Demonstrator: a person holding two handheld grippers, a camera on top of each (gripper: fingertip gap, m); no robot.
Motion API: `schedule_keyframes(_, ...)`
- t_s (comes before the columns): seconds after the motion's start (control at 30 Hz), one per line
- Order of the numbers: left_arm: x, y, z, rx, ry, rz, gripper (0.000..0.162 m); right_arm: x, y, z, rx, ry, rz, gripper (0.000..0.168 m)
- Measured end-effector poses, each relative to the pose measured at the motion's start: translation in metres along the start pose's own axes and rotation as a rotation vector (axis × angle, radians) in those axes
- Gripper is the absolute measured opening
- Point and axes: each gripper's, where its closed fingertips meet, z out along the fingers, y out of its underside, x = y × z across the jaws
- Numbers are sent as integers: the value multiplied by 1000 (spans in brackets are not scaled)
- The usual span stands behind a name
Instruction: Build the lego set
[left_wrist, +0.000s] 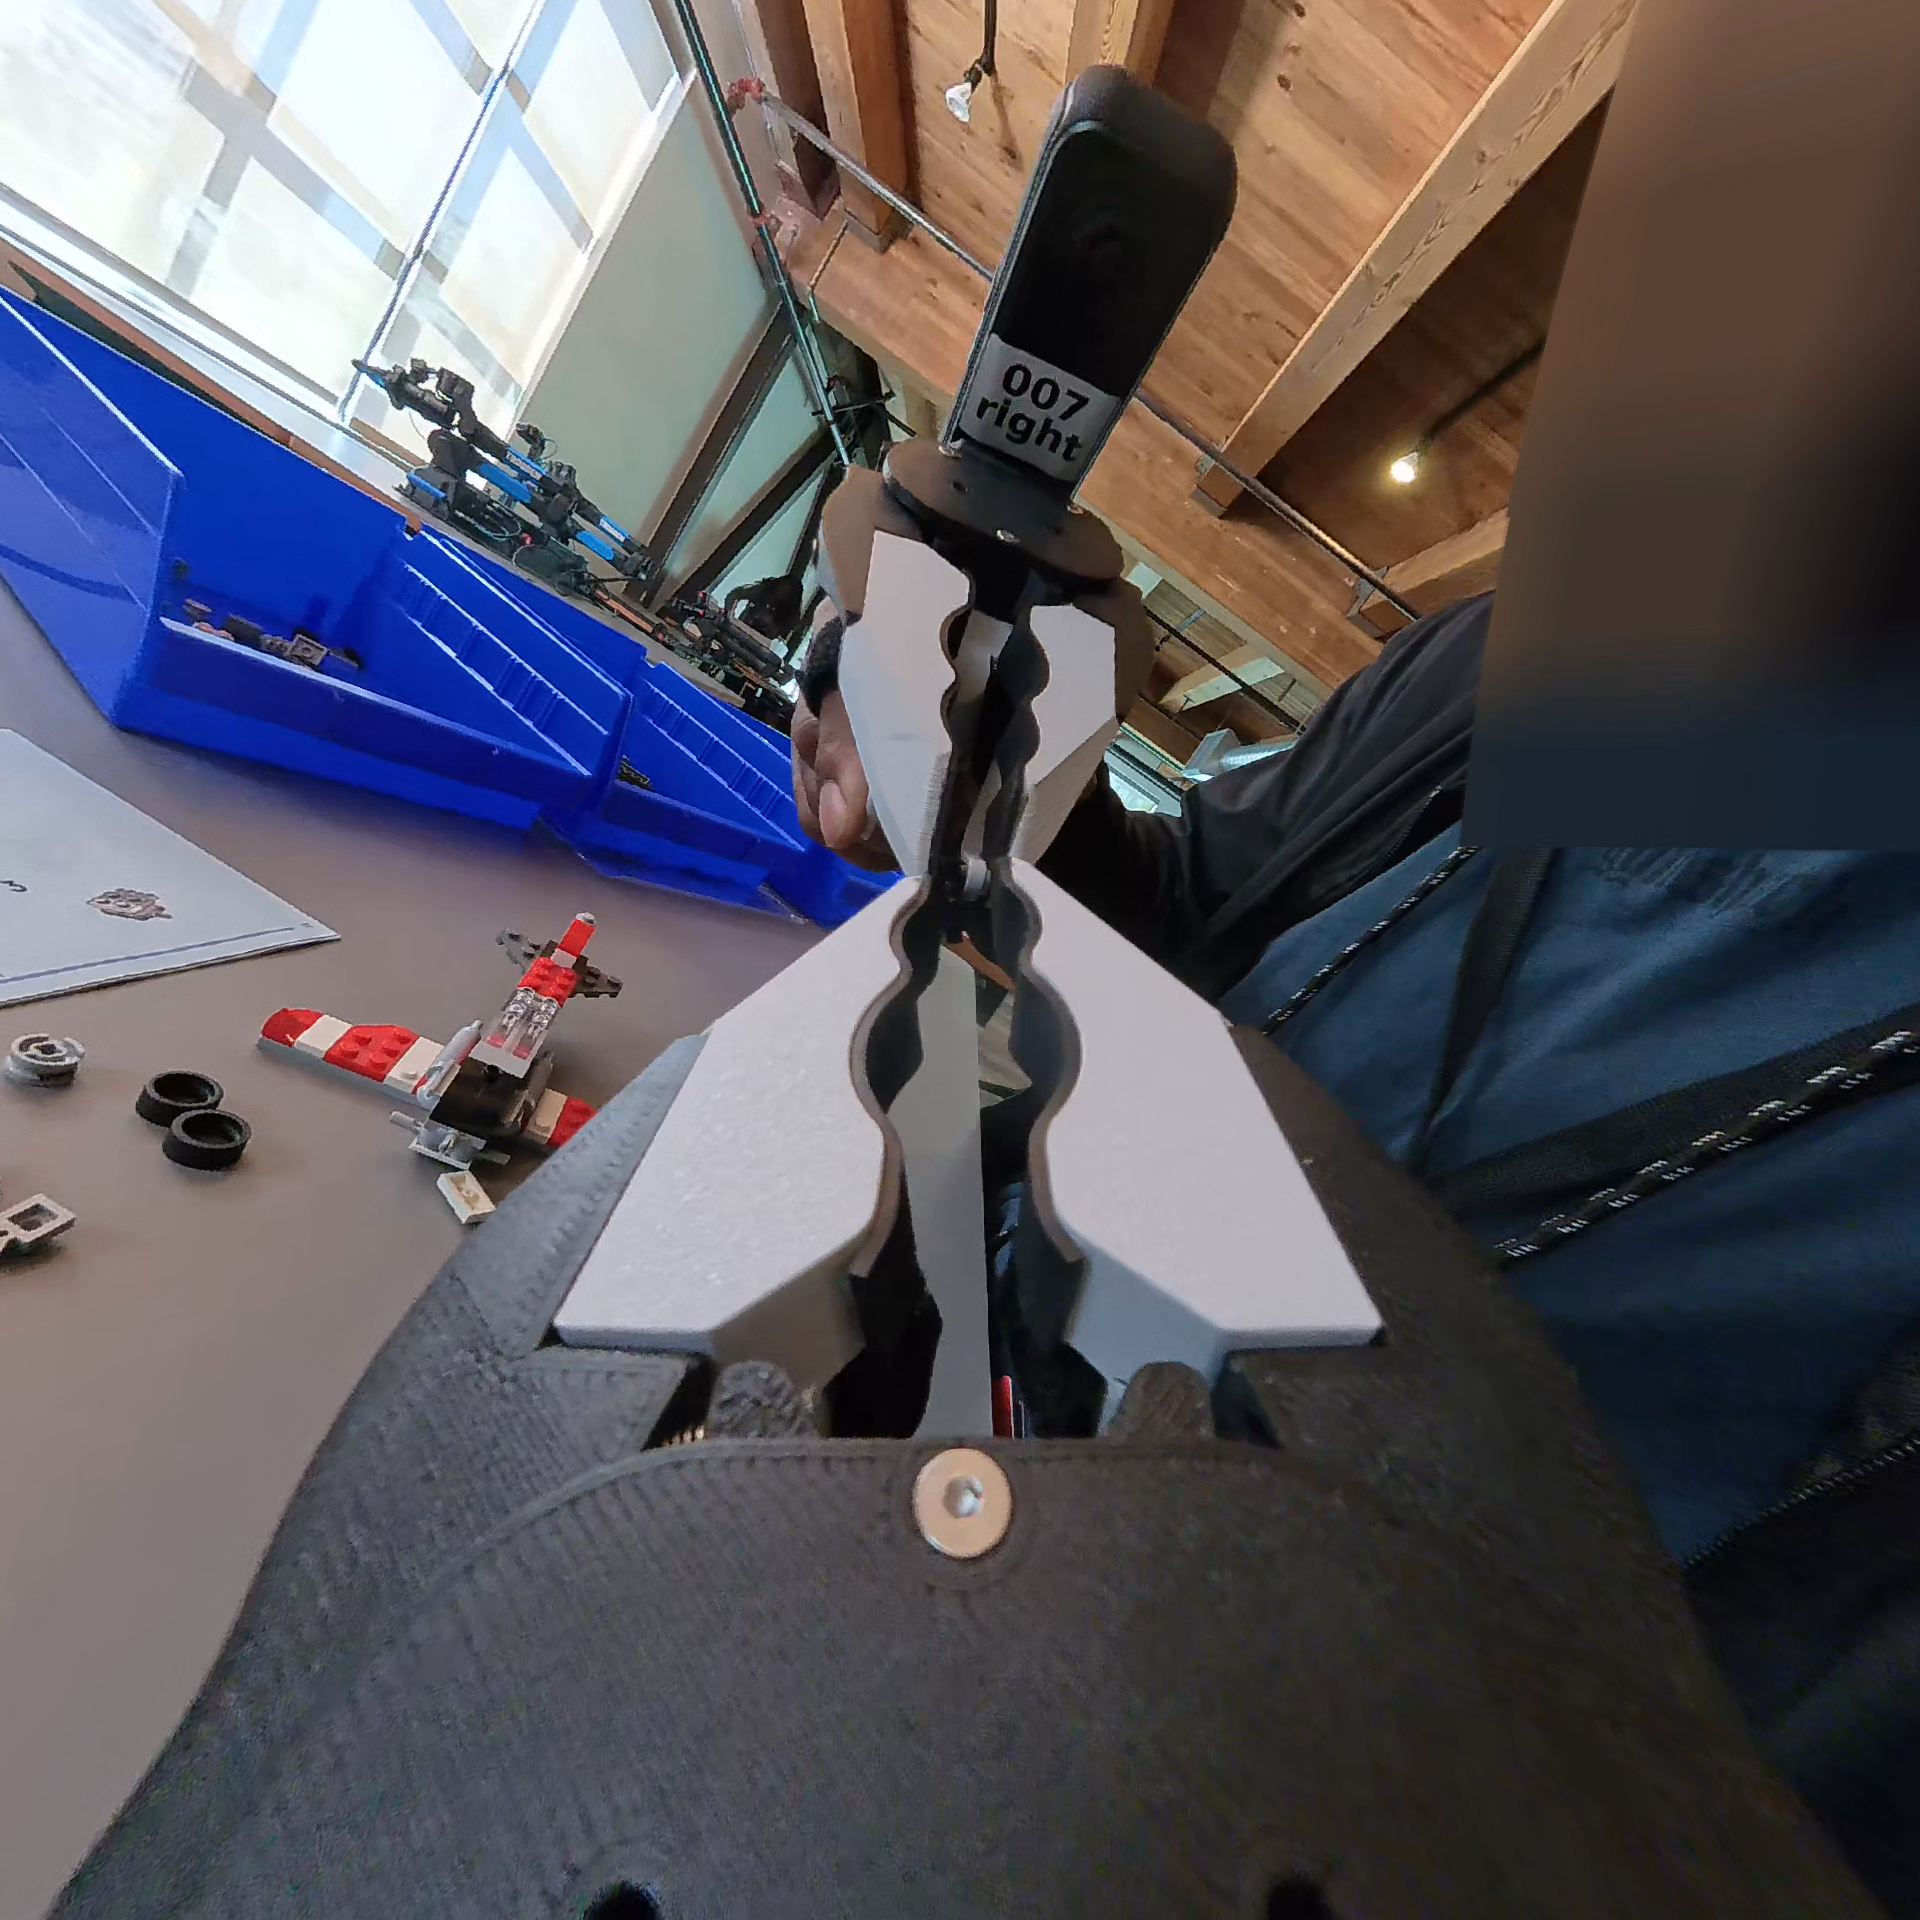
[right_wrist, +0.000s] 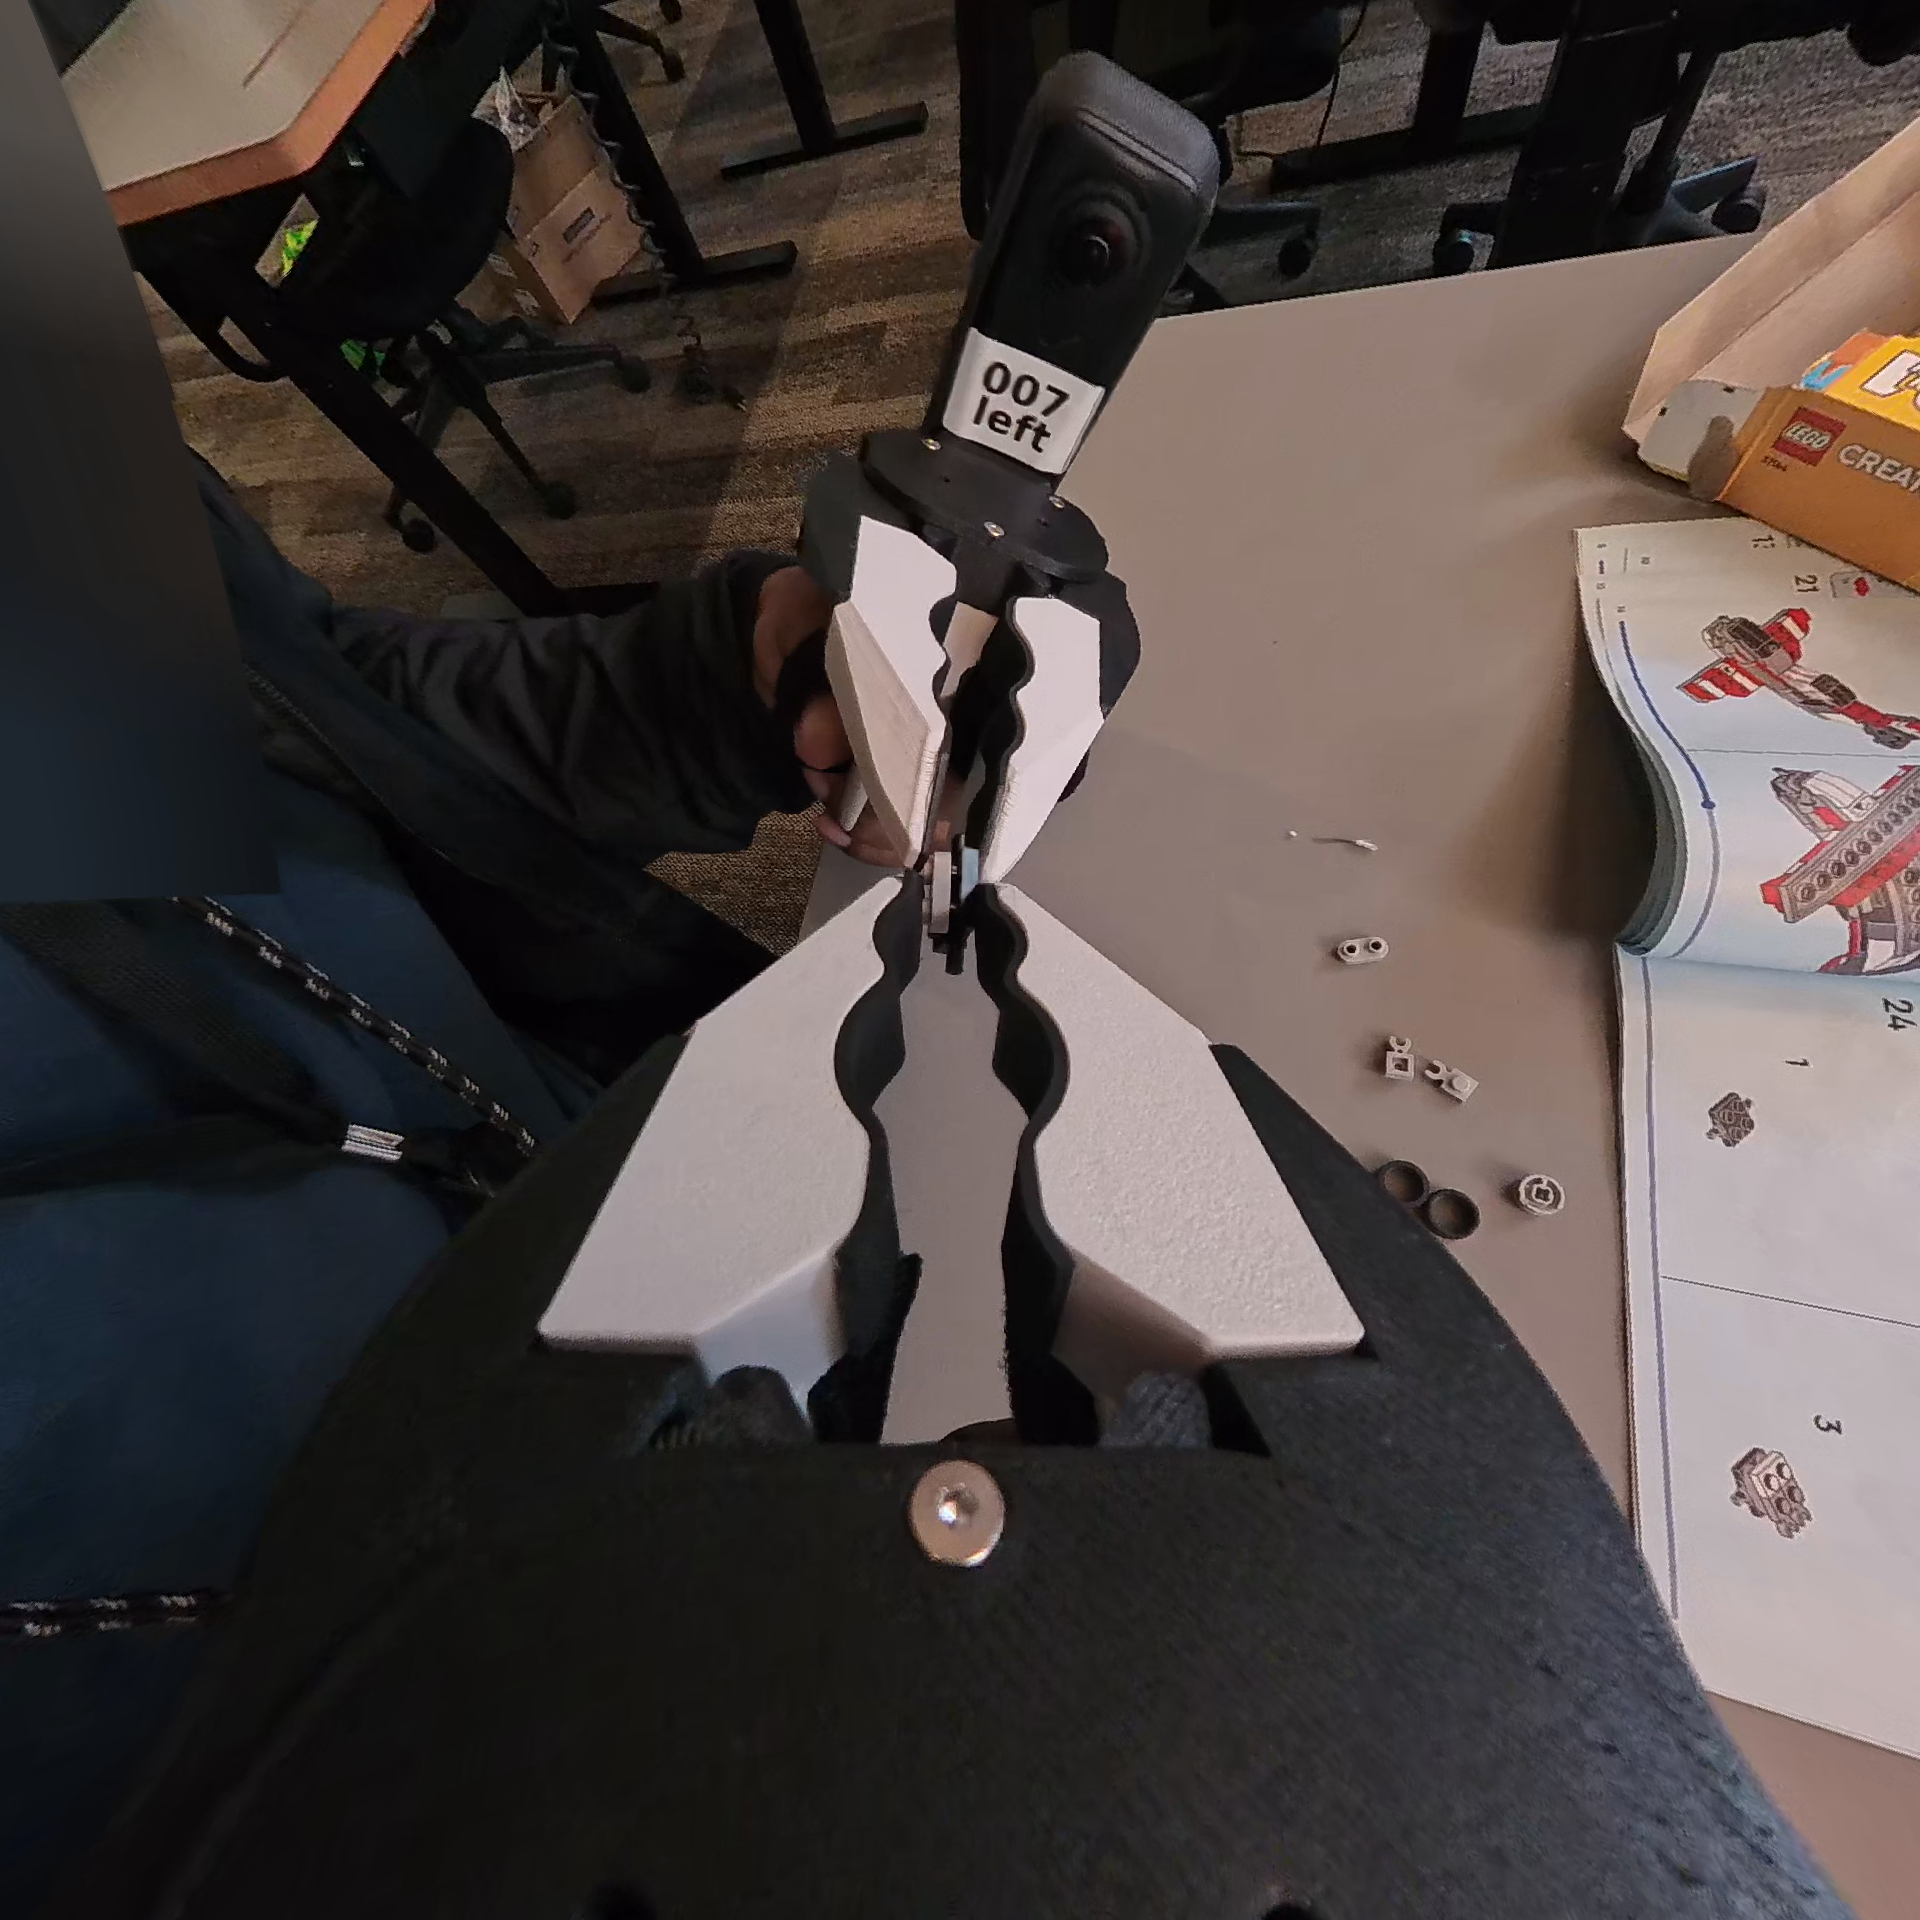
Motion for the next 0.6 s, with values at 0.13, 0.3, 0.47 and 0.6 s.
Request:
schedule_keyframes(0.13,2,4,0,-29,11,0,8,-4,3,1,-14,-19,2,10)
schedule_keyframes(0.3,0,7,1,-46,13,-18,8,-3,7,2,-27,-22,4,9)
schedule_keyframes(0.47,-1,5,1,-27,9,-36,9,0,5,1,-7,-3,4,10)
schedule_keyframes(0.6,-2,1,-1,4,3,-31,10,4,1,1,37,33,4,10)
